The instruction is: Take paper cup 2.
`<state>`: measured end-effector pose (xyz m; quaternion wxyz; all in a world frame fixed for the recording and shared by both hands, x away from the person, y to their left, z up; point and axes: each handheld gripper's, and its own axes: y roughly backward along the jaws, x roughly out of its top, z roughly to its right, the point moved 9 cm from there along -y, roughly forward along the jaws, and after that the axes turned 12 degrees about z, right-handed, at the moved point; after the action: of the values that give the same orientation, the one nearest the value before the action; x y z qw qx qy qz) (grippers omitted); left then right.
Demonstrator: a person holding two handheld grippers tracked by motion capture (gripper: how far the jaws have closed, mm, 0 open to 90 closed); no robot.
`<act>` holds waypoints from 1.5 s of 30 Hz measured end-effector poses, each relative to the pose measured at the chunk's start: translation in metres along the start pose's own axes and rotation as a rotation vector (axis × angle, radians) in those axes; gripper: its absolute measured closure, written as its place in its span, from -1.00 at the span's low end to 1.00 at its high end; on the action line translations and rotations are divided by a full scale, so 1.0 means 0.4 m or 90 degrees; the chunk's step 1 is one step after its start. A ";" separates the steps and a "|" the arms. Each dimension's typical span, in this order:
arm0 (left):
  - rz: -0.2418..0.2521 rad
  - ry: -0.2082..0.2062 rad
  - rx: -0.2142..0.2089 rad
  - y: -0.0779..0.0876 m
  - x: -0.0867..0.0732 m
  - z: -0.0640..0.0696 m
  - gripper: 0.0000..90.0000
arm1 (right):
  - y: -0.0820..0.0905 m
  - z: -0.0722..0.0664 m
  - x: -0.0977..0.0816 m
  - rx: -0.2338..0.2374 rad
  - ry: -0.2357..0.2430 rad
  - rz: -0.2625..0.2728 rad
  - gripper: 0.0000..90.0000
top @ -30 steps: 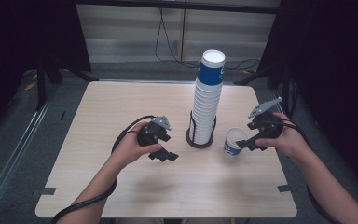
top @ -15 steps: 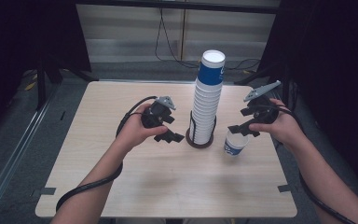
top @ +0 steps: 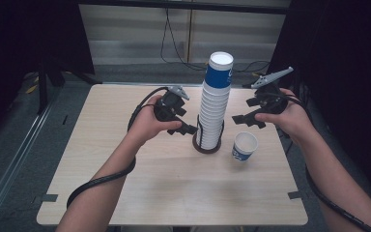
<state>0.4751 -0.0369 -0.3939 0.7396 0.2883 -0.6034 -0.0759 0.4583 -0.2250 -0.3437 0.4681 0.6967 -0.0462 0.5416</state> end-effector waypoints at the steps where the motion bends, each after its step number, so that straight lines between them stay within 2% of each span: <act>1: -0.008 -0.003 0.000 0.005 0.000 -0.004 -0.63 | -0.002 -0.002 0.005 0.001 0.000 -0.002 -0.70; 7: -0.015 0.000 0.008 0.009 0.001 -0.017 -0.63 | -0.005 -0.007 0.051 0.002 -0.001 0.010 -0.70; 8: -0.019 -0.010 0.004 0.011 0.003 -0.019 -0.63 | -0.005 -0.007 0.062 0.000 0.001 0.014 -0.70; 9: -0.012 -0.002 0.008 0.009 0.008 -0.019 -0.63 | -0.005 -0.008 0.073 0.000 0.001 0.018 -0.70; 11: -0.011 -0.014 0.012 0.008 0.017 -0.023 -0.63 | -0.007 -0.010 0.095 -0.004 0.004 0.024 -0.70; 14: -0.010 -0.016 0.018 0.005 0.032 -0.020 -0.63 | -0.012 -0.015 0.126 -0.001 0.005 0.033 -0.71; 16: -0.008 -0.015 0.008 0.001 0.038 -0.014 -0.63 | -0.015 -0.011 0.139 -0.004 0.003 0.035 -0.71; 19: -0.006 -0.016 0.012 -0.003 0.043 -0.015 -0.62 | -0.018 -0.012 0.157 0.000 0.006 0.041 -0.70; 27: -0.007 -0.019 0.010 -0.017 0.057 -0.022 -0.62 | -0.027 -0.012 0.199 0.009 -0.007 0.070 -0.71; 29: -0.007 -0.020 0.009 -0.019 0.062 -0.023 -0.62 | -0.032 -0.005 0.207 -0.001 -0.002 0.073 -0.71; 32: -0.004 -0.024 0.009 -0.022 0.073 -0.024 -0.62 | -0.040 -0.011 0.220 0.005 -0.007 0.079 -0.71; 37: 0.004 -0.018 0.005 -0.029 0.087 -0.024 -0.63 | -0.057 -0.015 0.231 -0.002 -0.008 0.086 -0.70; 41: 0.006 -0.024 0.005 -0.031 0.096 -0.023 -0.63 | -0.063 -0.011 0.234 -0.019 -0.006 0.090 -0.56; 45: 0.007 -0.026 0.005 -0.029 0.104 -0.022 -0.63 | -0.064 -0.010 0.236 -0.021 -0.011 0.099 -0.55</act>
<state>0.4968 -0.0628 -0.3655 0.7264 0.2861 -0.6203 -0.0750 0.5088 -0.1661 -0.2838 0.4358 0.6878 -0.1131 0.5694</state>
